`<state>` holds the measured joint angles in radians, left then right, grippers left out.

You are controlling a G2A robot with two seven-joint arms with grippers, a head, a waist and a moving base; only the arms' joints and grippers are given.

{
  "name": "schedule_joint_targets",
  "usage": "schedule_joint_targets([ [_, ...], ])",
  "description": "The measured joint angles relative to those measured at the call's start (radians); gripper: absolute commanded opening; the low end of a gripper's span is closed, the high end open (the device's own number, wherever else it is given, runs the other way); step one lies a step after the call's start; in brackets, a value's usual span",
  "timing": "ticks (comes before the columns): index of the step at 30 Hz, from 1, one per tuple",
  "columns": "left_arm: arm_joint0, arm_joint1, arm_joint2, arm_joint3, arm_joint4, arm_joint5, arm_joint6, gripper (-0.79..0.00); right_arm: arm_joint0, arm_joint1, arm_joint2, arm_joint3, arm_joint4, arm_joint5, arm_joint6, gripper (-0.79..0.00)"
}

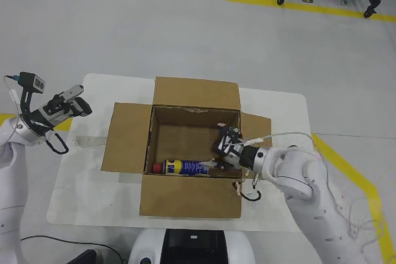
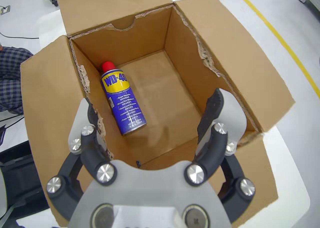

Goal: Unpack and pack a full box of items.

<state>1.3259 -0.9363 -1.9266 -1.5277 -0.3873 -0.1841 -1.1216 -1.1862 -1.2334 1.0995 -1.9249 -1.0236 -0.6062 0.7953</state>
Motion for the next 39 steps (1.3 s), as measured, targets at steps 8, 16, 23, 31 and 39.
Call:
schedule_joint_targets([
  [8, 0.000, 0.000, 0.000, 0.000, 0.000, 0.000, 0.000, 0.000, 0.167, -0.037, -0.172, 0.152, 0.037, 0.066, 0.024, 0.000],
  [16, 0.000, 0.000, 0.000, 0.000, 0.000, 0.000, 0.000, 0.000, 0.168, -0.037, -0.172, 0.154, 0.037, 0.065, 0.024, 0.000],
  [23, 0.000, 0.000, 0.000, 0.000, 0.000, 0.000, 0.000, 0.000, 0.168, -0.037, -0.172, 0.154, 0.037, 0.065, 0.024, 0.000],
  [31, 0.000, 0.000, 0.000, 0.000, 0.000, 0.000, 0.000, 0.000, 0.168, -0.037, -0.172, 0.154, 0.037, 0.065, 0.024, 0.000],
  [39, 0.000, 0.000, 0.000, 0.000, 0.000, 0.000, 0.000, 0.000, 0.254, -0.064, -0.266, 0.249, 0.073, 0.092, 0.044, 0.000],
])
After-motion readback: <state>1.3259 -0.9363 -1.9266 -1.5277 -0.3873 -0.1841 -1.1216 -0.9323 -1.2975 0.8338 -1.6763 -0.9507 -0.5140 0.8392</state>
